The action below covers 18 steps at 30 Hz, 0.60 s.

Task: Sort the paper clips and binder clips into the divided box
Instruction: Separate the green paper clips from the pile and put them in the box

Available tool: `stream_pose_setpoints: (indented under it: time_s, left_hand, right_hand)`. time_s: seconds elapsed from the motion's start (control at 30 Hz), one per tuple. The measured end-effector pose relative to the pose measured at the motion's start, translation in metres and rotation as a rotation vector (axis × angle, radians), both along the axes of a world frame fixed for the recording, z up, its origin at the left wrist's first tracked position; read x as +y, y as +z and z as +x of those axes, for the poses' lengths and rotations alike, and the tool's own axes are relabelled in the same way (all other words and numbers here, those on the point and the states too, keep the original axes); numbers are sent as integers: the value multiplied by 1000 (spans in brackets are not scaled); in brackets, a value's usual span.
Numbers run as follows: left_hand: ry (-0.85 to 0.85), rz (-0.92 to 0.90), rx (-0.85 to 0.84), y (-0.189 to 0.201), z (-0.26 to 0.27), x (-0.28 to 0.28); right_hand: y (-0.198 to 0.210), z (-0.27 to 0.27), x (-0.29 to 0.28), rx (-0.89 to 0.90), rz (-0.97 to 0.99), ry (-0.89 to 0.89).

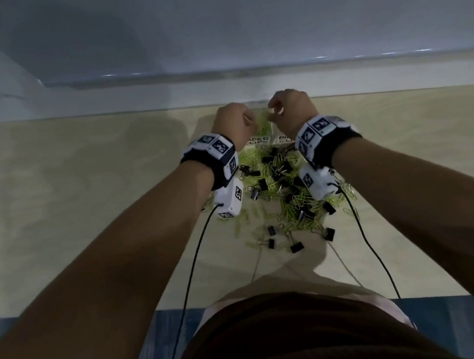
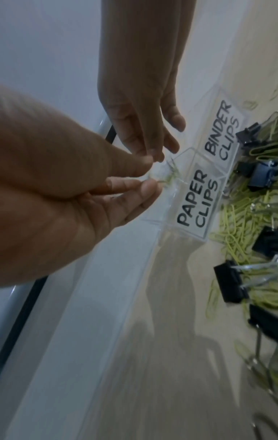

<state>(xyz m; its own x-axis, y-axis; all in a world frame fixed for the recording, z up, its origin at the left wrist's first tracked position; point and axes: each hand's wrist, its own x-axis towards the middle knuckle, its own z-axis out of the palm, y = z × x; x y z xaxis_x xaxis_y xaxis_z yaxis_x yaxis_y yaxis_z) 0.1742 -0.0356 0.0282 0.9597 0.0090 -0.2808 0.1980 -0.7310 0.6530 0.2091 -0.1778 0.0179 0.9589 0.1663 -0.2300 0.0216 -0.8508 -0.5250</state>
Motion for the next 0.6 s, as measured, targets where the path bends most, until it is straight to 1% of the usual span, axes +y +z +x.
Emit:
stream_pose_setpoints:
  time_s: [0.07,0.13,0.2,0.27,0.33,0.4,0.5,0.57,0.6]
  left_hand:
    - [2,4,-7,-3,-8,9]
    - [-27,49,-36,-12,-30,21]
    - [-113,125,-12,-27,-58,34]
    - [-225,211,60,-43,-80,43]
    - [-283,252,101,-57,-93,45]
    - [-304,289,88,-63,-97,42]
    - [-314,307,44,-66,-99,41]
    - [-293,257,31,-67,-100,43]
    - [-262,214,22,-66,-102,44]
  right_hand:
    - [-1,-10,1,-47,-51,56]
    - [-4,-33,-1,-115,-30,138]
    - [-11,-62,-3,-67,-10,256]
    - [-22,-87,-1,21,-65,391]
    - [-33,-103,6,79,-138,469]
    - [-42,-114,14,114,-187,459]
    - [-52,-125,22,73,-223,463]
    - [-55,-127,22,49,-205,473]
    - [-55,-127,21,47,-164,464]
